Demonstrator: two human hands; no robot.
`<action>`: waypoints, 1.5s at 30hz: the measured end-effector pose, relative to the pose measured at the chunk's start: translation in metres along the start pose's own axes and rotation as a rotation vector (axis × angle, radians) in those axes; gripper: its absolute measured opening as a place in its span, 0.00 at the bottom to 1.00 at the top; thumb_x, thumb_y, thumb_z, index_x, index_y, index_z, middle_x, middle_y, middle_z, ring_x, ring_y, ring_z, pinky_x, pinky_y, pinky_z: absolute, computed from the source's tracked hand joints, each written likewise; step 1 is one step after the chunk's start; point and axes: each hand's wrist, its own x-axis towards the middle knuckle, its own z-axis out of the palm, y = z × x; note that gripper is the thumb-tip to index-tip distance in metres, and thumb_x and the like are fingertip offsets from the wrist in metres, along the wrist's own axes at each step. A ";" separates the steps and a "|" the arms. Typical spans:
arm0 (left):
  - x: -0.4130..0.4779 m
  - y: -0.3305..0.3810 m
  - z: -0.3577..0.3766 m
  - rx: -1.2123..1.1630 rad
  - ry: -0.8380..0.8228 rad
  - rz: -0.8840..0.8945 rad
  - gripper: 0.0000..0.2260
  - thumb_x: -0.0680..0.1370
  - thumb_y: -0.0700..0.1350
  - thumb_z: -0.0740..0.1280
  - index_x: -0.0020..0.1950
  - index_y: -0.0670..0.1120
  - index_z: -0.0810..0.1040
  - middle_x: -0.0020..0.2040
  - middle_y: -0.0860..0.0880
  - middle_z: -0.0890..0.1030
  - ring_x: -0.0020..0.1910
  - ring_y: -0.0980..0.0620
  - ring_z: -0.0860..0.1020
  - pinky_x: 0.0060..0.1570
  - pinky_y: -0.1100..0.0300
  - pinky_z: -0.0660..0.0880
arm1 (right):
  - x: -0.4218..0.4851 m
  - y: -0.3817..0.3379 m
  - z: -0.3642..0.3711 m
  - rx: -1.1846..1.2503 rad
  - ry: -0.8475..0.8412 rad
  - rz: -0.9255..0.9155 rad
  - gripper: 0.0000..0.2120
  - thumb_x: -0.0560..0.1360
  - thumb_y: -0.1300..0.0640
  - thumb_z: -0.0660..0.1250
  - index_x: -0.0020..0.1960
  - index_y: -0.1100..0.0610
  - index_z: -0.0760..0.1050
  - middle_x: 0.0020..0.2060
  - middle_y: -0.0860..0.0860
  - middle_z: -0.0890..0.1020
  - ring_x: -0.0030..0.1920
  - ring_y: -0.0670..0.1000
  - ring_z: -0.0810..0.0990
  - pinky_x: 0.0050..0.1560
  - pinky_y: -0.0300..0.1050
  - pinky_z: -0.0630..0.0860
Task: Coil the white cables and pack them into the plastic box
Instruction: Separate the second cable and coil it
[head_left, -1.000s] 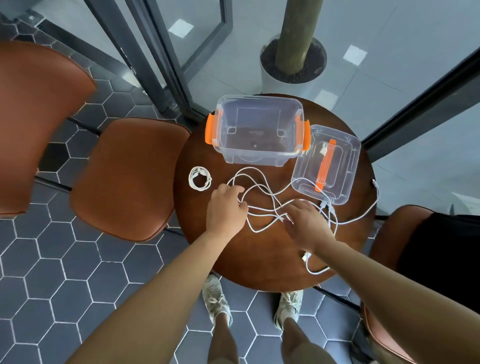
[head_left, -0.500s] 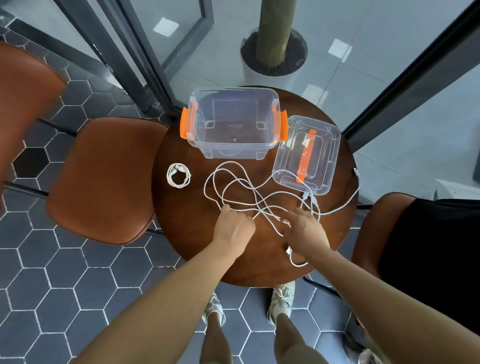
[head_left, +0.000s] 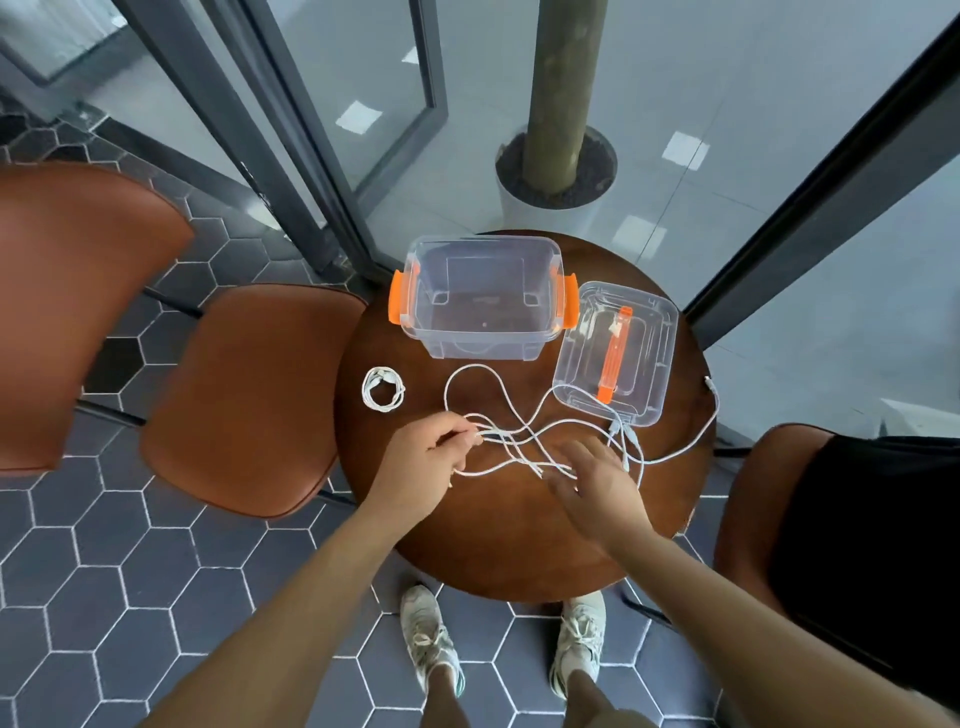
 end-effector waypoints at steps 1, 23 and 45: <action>-0.004 0.010 -0.006 -0.045 -0.011 0.010 0.10 0.80 0.38 0.66 0.42 0.50 0.81 0.27 0.59 0.78 0.28 0.60 0.73 0.36 0.66 0.70 | 0.001 -0.008 -0.002 0.017 -0.006 0.001 0.19 0.78 0.49 0.68 0.68 0.52 0.75 0.62 0.53 0.77 0.62 0.57 0.76 0.60 0.50 0.73; -0.025 0.084 -0.035 -0.472 0.079 -0.174 0.07 0.80 0.43 0.67 0.55 0.43 0.82 0.51 0.41 0.85 0.50 0.46 0.85 0.57 0.56 0.80 | 0.006 -0.133 -0.098 1.330 -0.178 0.183 0.10 0.83 0.61 0.60 0.55 0.67 0.77 0.30 0.57 0.75 0.31 0.55 0.78 0.37 0.48 0.81; -0.014 0.072 -0.080 -1.089 -0.148 -0.451 0.13 0.83 0.50 0.61 0.44 0.44 0.75 0.26 0.52 0.63 0.24 0.54 0.65 0.35 0.58 0.71 | -0.018 -0.077 -0.066 0.310 -0.404 -0.159 0.11 0.80 0.47 0.67 0.44 0.52 0.82 0.29 0.43 0.77 0.30 0.45 0.77 0.40 0.42 0.75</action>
